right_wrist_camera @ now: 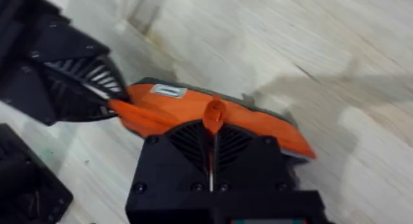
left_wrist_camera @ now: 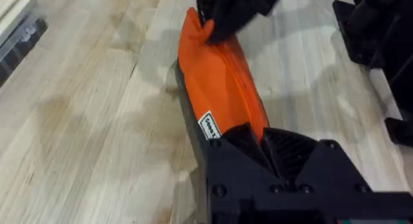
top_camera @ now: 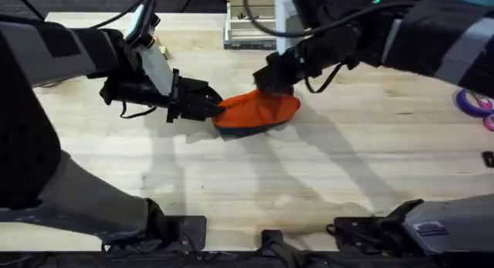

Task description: Unzip the bag, pick up the pens from the table one at a time and place them inside, then zip the bag closed.

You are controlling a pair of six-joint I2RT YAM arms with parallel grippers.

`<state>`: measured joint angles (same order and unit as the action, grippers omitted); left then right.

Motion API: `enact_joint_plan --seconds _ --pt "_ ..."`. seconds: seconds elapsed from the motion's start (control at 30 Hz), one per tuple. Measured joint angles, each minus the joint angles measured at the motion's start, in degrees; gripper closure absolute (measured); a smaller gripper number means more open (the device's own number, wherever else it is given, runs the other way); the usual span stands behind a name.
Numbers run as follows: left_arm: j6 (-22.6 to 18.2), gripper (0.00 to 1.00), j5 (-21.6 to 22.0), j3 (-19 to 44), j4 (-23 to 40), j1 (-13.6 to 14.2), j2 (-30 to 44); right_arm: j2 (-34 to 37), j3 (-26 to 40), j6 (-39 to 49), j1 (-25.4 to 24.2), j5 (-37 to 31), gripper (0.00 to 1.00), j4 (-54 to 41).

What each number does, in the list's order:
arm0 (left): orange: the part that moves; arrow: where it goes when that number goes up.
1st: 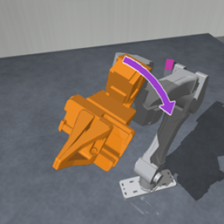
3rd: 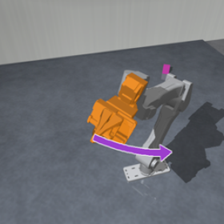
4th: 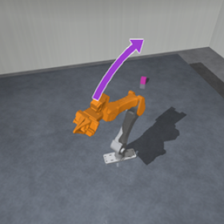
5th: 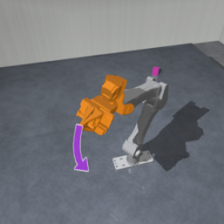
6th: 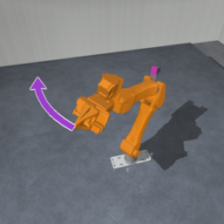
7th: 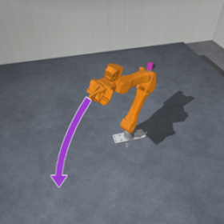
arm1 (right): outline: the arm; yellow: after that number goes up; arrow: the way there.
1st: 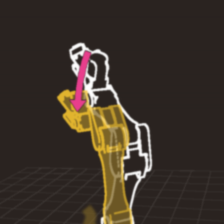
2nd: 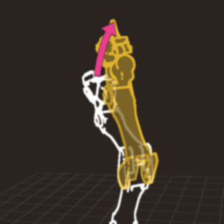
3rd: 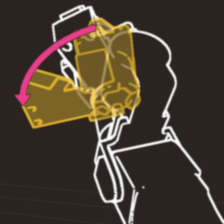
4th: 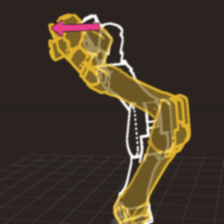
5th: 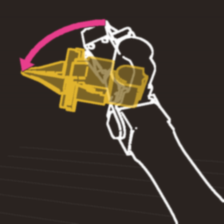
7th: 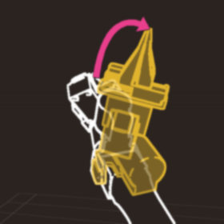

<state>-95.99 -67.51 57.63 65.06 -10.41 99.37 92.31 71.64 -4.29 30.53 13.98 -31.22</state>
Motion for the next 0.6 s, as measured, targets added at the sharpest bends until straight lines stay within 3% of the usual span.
enact_joint_plan --seconds 0.23,0.6 --pt "0.0 0.958 0.4 -0.1 0.0 0.0 0.0 0.0 0.0 0.0 -8.8 -0.3 0.97 -3.1" --pt "0.0 0.958 0.5 -0.2 -0.2 0.7 0.0 0.0 0.0 0.0 -15.2 1.3 0.97 -6.8"
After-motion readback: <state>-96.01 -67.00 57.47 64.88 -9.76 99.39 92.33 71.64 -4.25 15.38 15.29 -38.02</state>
